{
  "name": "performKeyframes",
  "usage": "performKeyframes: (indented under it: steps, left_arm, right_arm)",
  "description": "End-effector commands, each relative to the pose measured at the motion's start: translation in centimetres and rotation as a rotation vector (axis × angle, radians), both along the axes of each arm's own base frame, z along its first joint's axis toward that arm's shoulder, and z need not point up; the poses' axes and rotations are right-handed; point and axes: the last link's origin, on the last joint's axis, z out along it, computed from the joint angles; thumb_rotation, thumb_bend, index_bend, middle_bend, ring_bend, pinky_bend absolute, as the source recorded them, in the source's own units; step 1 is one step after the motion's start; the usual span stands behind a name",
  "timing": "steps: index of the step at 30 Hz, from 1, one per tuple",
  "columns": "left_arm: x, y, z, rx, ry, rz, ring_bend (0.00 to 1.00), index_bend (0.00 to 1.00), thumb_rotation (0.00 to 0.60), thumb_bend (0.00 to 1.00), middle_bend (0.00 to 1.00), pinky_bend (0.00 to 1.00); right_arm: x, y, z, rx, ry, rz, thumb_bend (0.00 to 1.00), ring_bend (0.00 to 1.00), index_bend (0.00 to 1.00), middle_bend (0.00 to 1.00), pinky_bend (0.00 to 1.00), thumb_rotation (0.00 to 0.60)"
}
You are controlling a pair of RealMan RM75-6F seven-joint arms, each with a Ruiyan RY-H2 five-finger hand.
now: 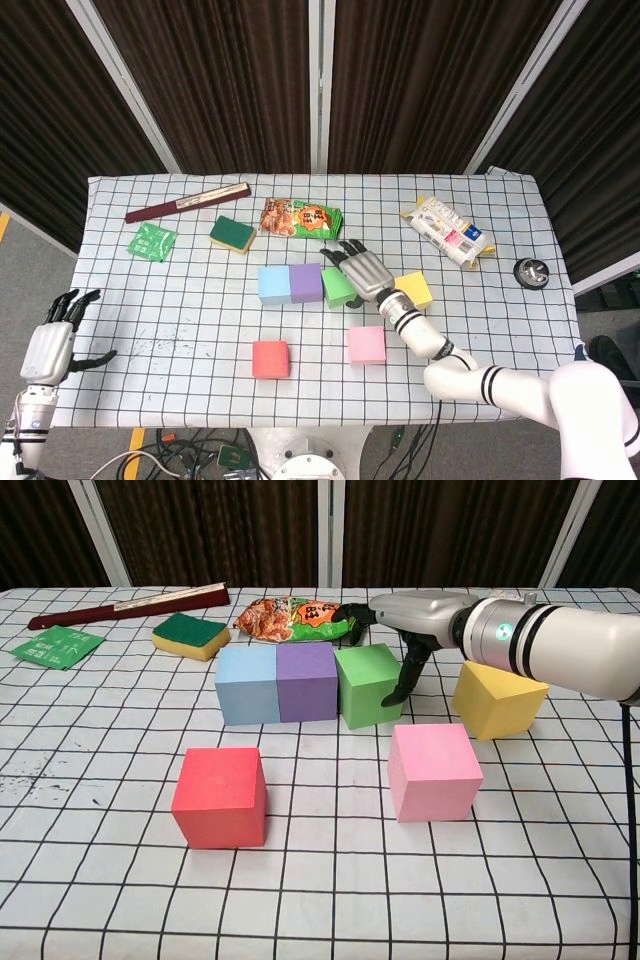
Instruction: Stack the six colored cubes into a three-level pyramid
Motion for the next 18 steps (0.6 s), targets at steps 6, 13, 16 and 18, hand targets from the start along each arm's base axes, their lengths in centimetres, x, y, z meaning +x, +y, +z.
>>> performKeyframes:
  steps: [6,13,16,18]
  left_arm:
    - [0.0,0.1,-0.1,0.005,-0.032,0.008,0.04,0.12,0.600,0.00,0.16,0.06]
    - [0.2,0.3,0.1,0.014,-0.036,0.001,0.04,0.13,0.600,0.00,0.16,0.06]
    - [0.3,0.3,0.1,0.013,-0.035,0.000,0.04,0.13,0.600,0.00,0.16,0.06]
    - [0.3,0.3,0.1,0.011,-0.035,0.000,0.04,0.13,0.600,0.00,0.16,0.06]
  right_arm:
    - [-0.2,-0.1,-0.1,-0.028,-0.002,0.024,0.07,0.00,0.00,0.33,0.00,0.600]
    - [-0.8,-0.2,0.8,-0.039,-0.011,0.028,0.09,0.03,0.00,0.44,0.00,0.600]
    - [-1.1,-0.2,1.2,-0.046,-0.010,0.030,0.10,0.04,0.00,0.46,0.00,0.600]
    - [-1.3,-0.3,1.5,-0.051,-0.008,0.031,0.10,0.04,0.00,0.46,0.00,0.600]
